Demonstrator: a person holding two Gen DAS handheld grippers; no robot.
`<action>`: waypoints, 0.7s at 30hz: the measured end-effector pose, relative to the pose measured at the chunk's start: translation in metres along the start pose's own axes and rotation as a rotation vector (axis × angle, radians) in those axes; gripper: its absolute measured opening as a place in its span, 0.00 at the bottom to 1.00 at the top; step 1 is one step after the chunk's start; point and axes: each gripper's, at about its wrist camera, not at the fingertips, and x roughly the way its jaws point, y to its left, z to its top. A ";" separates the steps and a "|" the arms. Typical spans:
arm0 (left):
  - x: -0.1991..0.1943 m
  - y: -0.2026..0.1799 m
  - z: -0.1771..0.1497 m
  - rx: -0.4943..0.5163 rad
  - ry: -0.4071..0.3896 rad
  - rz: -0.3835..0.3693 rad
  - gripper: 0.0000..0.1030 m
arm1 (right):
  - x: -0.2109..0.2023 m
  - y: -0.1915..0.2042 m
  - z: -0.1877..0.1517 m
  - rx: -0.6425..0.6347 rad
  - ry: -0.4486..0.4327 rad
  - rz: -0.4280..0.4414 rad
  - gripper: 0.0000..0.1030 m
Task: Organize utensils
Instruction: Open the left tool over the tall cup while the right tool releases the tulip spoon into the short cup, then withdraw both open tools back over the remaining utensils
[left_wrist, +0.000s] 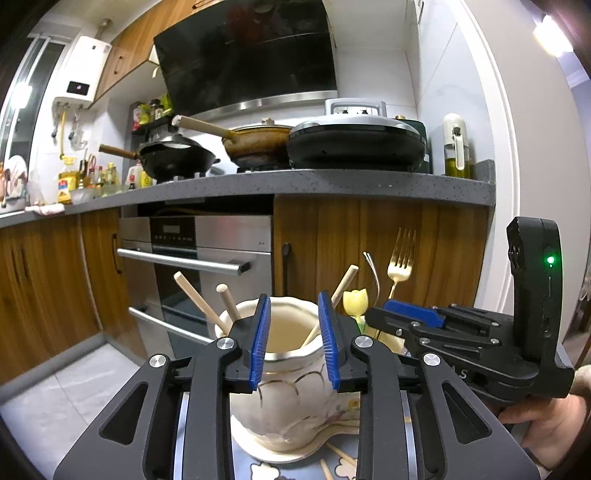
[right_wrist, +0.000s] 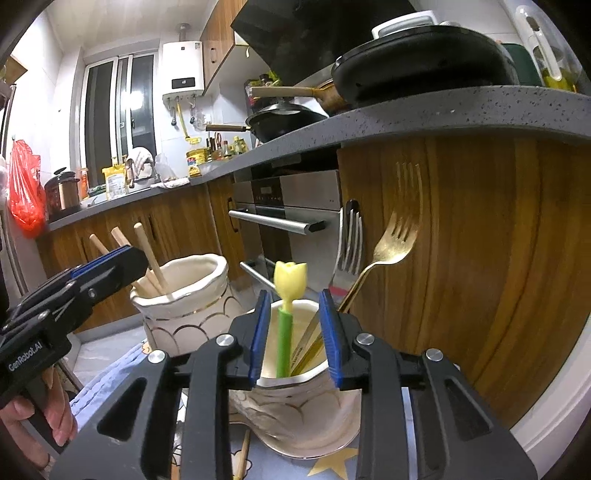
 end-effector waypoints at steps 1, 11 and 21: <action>-0.001 0.000 0.000 0.000 -0.002 -0.001 0.31 | -0.002 -0.001 0.000 0.008 -0.006 -0.003 0.34; -0.027 -0.003 -0.001 -0.004 -0.047 0.003 0.66 | -0.043 -0.010 -0.011 0.055 -0.038 -0.052 0.75; -0.064 0.013 -0.016 -0.048 -0.011 0.061 0.91 | -0.074 0.003 -0.032 0.053 0.022 -0.045 0.95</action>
